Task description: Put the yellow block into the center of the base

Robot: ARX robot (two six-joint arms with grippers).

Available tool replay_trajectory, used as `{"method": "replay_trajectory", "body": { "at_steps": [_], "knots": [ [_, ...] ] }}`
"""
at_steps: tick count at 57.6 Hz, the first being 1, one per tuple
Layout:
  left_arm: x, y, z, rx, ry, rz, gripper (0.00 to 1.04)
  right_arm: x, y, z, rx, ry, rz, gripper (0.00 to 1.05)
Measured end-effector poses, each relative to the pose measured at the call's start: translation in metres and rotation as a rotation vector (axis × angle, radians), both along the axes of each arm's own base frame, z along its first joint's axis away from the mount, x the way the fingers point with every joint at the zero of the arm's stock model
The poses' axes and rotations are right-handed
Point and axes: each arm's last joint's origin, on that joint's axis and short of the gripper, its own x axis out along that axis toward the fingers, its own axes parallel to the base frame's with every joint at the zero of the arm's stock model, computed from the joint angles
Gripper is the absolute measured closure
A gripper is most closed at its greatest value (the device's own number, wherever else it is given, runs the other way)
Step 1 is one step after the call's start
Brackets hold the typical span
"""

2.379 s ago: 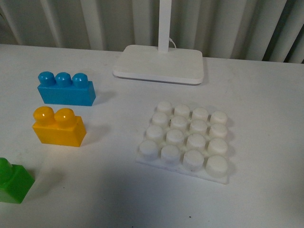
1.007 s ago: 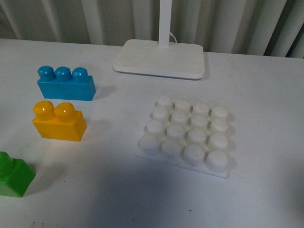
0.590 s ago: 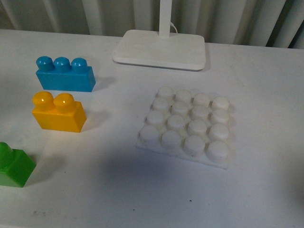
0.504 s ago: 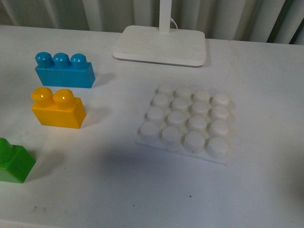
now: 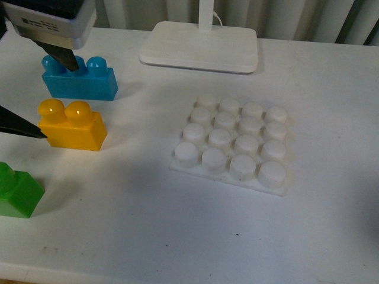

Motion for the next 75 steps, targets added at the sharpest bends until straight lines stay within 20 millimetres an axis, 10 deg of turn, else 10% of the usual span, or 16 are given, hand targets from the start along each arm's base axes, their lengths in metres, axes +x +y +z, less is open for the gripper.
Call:
{"method": "replay_trajectory", "body": {
  "at_steps": [42,61,75],
  "knots": [
    [0.032,-0.018,-0.029,0.061,0.099,0.006,0.12,0.0,0.0,0.0,0.0,0.0,0.0,0.09],
    [0.033,-0.02,-0.029,0.084,0.136,0.012,0.71,0.0,0.0,0.0,0.0,0.0,0.0,0.09],
    [0.031,-0.03,-0.014,0.046,0.149,0.01,0.75,0.0,0.0,0.0,0.0,0.0,0.0,0.09]
  ]
}}
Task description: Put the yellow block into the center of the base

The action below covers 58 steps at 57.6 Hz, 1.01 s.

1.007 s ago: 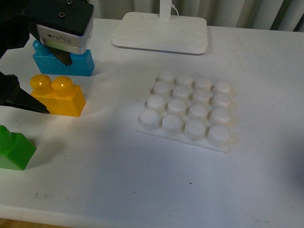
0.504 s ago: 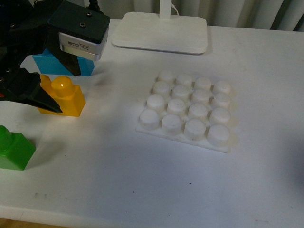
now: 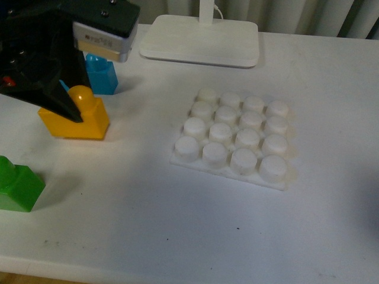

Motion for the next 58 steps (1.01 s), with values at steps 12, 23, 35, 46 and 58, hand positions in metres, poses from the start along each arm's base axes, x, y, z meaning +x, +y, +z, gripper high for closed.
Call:
{"method": "replay_trajectory", "body": {
  "at_steps": [12,23,35,46,58],
  "knots": [
    [-0.002,-0.049,0.029,-0.067,-0.081,-0.067,0.75,0.0,0.0,0.0,0.0,0.0,0.0,0.09],
    [0.0,-0.098,0.041,-0.122,-0.122,-0.124,0.75,0.0,0.0,0.0,0.0,0.0,0.0,0.09],
    [0.005,-0.138,0.031,-0.113,-0.107,-0.166,0.75,0.0,0.0,0.0,0.0,0.0,0.0,0.09],
    [0.006,-0.161,0.023,-0.096,-0.093,-0.194,0.76,0.0,0.0,0.0,0.0,0.0,0.0,0.09],
    [0.008,-0.171,0.024,-0.097,-0.1,-0.205,0.76,0.0,0.0,0.0,0.0,0.0,0.0,0.09]
  ]
}}
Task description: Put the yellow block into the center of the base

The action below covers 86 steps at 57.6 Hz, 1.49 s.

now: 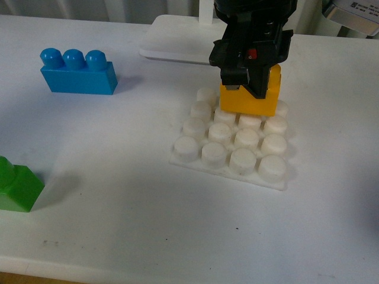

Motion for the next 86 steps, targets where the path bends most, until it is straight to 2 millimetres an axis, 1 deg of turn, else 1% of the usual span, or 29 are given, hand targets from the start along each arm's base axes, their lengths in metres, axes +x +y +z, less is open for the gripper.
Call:
{"method": "replay_trajectory", "body": {
  "at_steps": [11,42,57,75,86],
  "knots": [
    [0.002,-0.001,-0.006,0.019,0.017,0.002,0.76,0.0,0.0,0.0,0.0,0.0,0.0,0.09],
    [0.003,0.002,-0.009,0.039,0.027,0.011,0.76,0.0,0.0,0.0,0.0,0.0,0.0,0.09],
    [-0.001,0.003,-0.028,0.064,0.029,0.011,0.76,0.0,0.0,0.0,0.0,0.0,0.0,0.09],
    [-0.005,0.001,-0.036,0.054,0.002,0.004,0.76,0.0,0.0,0.0,0.0,0.0,0.0,0.09],
    [-0.004,0.002,-0.04,0.024,0.021,0.008,0.76,0.0,0.0,0.0,0.0,0.0,0.0,0.09]
  ]
}}
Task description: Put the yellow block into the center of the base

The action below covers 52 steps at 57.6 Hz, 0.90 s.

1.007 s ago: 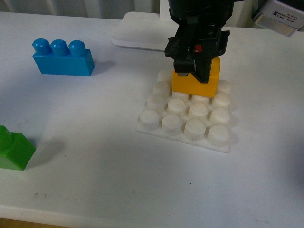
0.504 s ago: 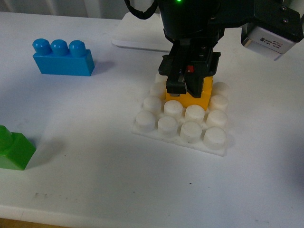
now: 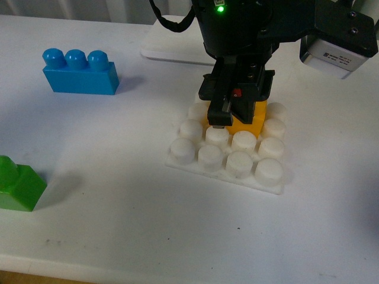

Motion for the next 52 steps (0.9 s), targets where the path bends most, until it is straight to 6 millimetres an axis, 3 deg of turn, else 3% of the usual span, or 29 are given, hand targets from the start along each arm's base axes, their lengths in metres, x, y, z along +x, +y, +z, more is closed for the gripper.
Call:
{"method": "replay_trajectory", "body": {
  "at_steps": [41,52],
  "knots": [
    [0.009,0.014,0.016,0.027,-0.017,0.047,0.76,0.0,0.0,0.0,0.0,0.0,0.0,0.09],
    [0.008,0.022,0.042,0.008,-0.086,0.054,0.46,0.0,0.0,0.0,0.0,0.0,0.0,0.09]
  ]
}}
